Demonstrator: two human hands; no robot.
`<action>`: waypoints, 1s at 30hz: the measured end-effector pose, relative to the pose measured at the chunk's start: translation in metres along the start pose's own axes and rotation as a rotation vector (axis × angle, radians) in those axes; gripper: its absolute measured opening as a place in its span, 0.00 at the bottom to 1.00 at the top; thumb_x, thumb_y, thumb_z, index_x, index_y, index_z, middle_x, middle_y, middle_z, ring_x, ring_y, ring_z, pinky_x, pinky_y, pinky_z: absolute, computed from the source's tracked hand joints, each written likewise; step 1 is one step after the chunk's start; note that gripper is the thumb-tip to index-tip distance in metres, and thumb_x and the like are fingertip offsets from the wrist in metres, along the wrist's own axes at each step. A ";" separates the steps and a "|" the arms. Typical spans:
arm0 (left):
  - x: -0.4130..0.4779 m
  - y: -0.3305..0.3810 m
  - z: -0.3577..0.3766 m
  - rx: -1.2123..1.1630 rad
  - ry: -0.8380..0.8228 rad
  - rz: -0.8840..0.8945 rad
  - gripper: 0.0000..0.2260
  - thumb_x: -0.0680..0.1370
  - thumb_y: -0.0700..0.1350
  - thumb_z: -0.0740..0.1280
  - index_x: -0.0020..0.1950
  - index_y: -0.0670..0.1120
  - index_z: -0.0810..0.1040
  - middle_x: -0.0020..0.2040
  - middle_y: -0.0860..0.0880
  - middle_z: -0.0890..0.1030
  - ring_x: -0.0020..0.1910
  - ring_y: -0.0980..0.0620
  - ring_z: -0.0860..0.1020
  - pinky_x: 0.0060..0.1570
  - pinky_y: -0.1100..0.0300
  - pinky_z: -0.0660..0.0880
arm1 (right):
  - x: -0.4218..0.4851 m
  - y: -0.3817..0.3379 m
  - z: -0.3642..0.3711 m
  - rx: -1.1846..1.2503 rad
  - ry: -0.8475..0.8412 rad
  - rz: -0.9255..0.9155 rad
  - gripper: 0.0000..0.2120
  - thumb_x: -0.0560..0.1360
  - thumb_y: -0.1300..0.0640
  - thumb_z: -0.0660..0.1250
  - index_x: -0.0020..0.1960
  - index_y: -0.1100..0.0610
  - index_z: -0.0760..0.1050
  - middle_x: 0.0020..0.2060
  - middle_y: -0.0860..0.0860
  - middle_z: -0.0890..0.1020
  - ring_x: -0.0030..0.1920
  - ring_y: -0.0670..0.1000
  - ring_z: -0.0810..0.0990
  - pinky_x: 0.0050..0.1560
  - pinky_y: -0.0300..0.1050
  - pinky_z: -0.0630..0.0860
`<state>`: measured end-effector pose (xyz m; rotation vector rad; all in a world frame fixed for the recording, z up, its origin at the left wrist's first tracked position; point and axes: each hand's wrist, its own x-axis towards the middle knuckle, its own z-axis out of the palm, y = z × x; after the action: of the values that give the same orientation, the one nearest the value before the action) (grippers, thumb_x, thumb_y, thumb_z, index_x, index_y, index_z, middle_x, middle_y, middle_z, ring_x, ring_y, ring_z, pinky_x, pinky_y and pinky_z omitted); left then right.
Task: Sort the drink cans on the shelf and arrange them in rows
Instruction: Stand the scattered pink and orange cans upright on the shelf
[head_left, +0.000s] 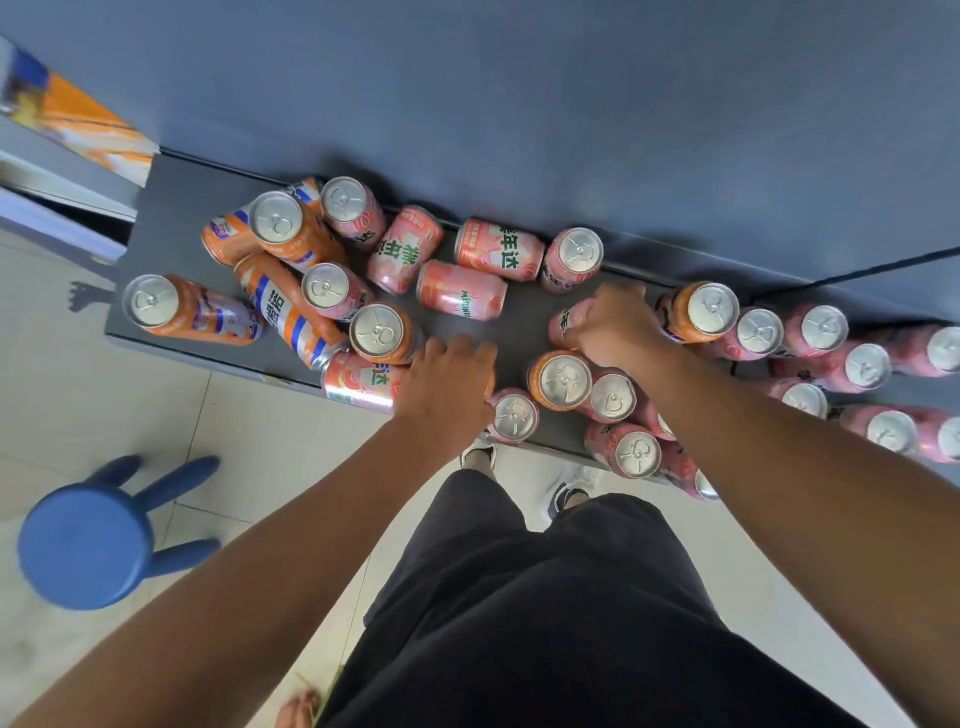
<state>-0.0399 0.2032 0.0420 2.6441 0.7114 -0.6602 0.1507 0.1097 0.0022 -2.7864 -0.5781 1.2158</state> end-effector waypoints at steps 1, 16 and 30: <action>-0.001 0.001 -0.001 0.008 -0.014 0.003 0.25 0.76 0.50 0.71 0.71 0.48 0.68 0.64 0.45 0.74 0.63 0.42 0.72 0.63 0.51 0.71 | 0.001 0.002 0.002 -0.007 0.013 0.013 0.26 0.65 0.45 0.72 0.56 0.61 0.75 0.53 0.60 0.74 0.53 0.61 0.77 0.49 0.47 0.76; -0.020 0.000 -0.021 -0.112 -0.001 0.106 0.24 0.80 0.55 0.64 0.74 0.50 0.65 0.72 0.47 0.69 0.71 0.43 0.67 0.69 0.48 0.68 | -0.023 0.005 -0.014 0.179 0.080 -0.103 0.27 0.73 0.52 0.67 0.71 0.57 0.70 0.61 0.57 0.78 0.53 0.58 0.81 0.51 0.49 0.77; 0.100 -0.020 -0.075 0.237 -0.060 0.159 0.22 0.77 0.46 0.67 0.71 0.46 0.69 0.70 0.41 0.71 0.70 0.40 0.68 0.66 0.46 0.67 | -0.024 -0.044 -0.009 0.156 0.232 -0.365 0.26 0.75 0.61 0.63 0.73 0.55 0.64 0.69 0.56 0.69 0.60 0.61 0.76 0.55 0.57 0.76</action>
<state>0.0523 0.2897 0.0507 2.8432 0.4229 -0.8182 0.1279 0.1429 0.0337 -2.4971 -0.8777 0.8148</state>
